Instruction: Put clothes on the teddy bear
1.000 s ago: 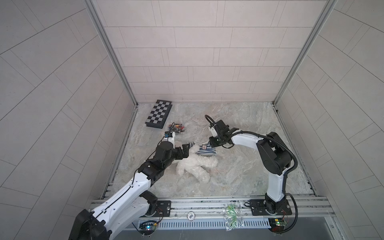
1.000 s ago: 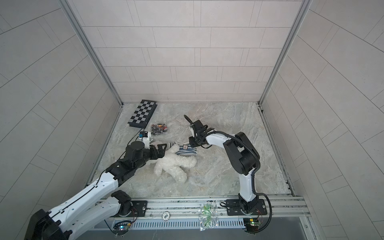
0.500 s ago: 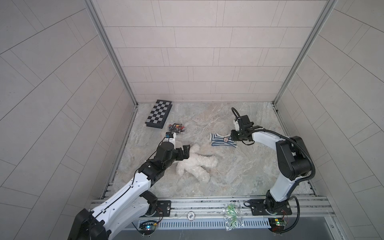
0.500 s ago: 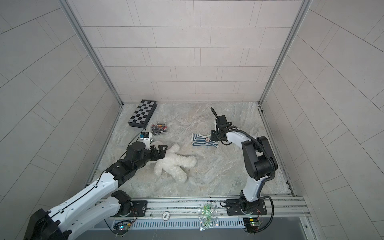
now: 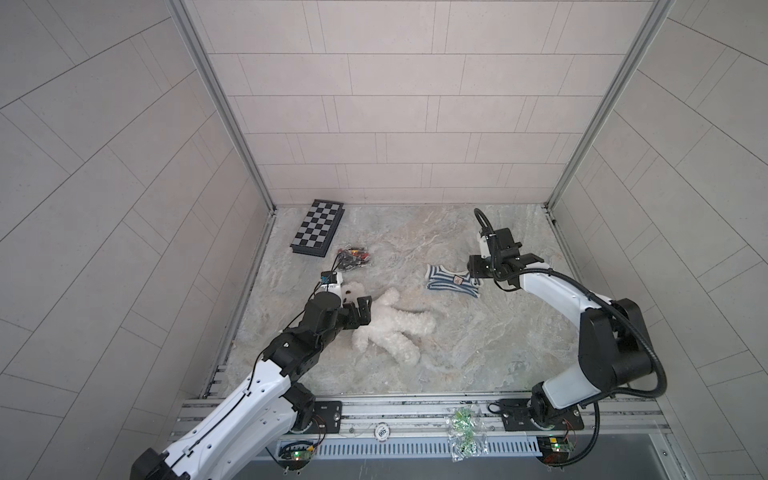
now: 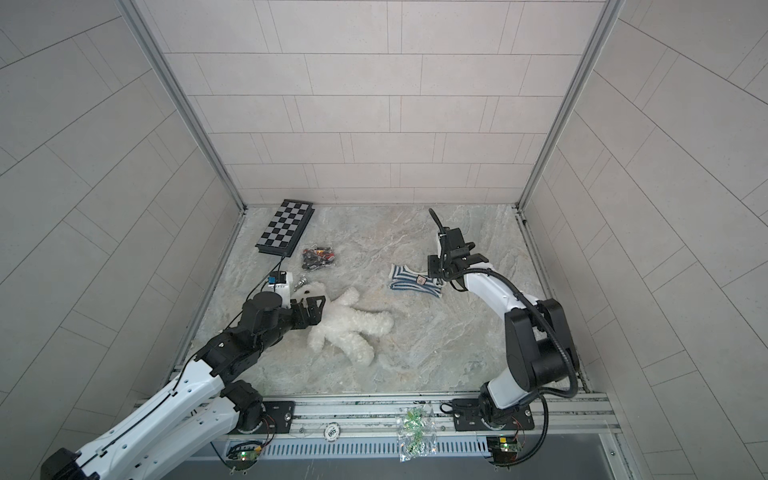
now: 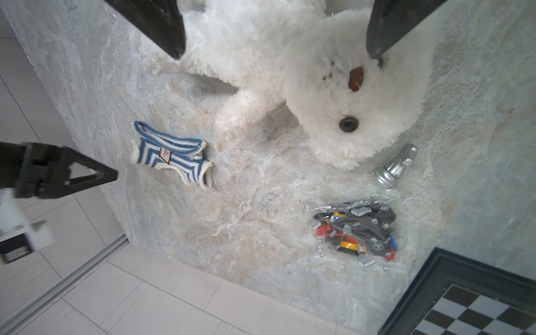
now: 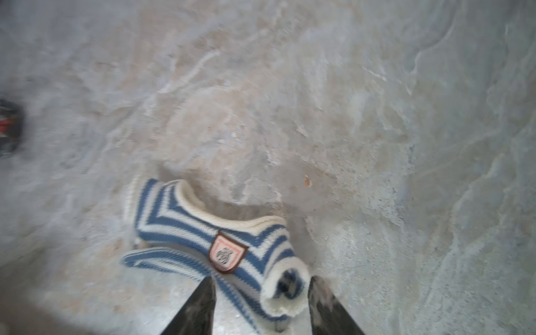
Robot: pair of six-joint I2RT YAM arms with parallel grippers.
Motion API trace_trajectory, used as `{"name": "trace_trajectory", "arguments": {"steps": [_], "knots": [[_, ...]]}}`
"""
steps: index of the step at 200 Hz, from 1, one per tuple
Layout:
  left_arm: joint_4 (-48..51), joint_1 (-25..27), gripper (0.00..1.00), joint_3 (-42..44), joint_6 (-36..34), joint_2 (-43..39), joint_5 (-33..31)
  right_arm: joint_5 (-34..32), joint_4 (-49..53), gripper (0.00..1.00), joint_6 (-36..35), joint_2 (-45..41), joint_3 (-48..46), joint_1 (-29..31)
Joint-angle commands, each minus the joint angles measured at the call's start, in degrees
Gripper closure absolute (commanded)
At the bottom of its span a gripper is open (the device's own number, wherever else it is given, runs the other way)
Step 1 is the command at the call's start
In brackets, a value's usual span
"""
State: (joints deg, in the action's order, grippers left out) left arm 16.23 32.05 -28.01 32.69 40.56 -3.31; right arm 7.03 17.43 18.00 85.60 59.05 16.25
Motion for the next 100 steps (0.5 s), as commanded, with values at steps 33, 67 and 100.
{"name": "trace_trajectory", "arguments": {"steps": [33,67,100], "knots": [[5.5,0.3,0.00,2.4,4.6,-2.1,5.4,8.6,-3.4,0.44,4.0,-3.1,-1.2,17.1],[0.6,0.3,0.00,4.4,6.0,0.0,8.4,12.0,-4.4,0.46,7.5,1.7,-0.4,22.6],[-4.0,0.3,0.00,5.3,6.6,3.6,9.8,16.1,-6.8,0.47,9.1,2.0,-3.5,25.4]]}}
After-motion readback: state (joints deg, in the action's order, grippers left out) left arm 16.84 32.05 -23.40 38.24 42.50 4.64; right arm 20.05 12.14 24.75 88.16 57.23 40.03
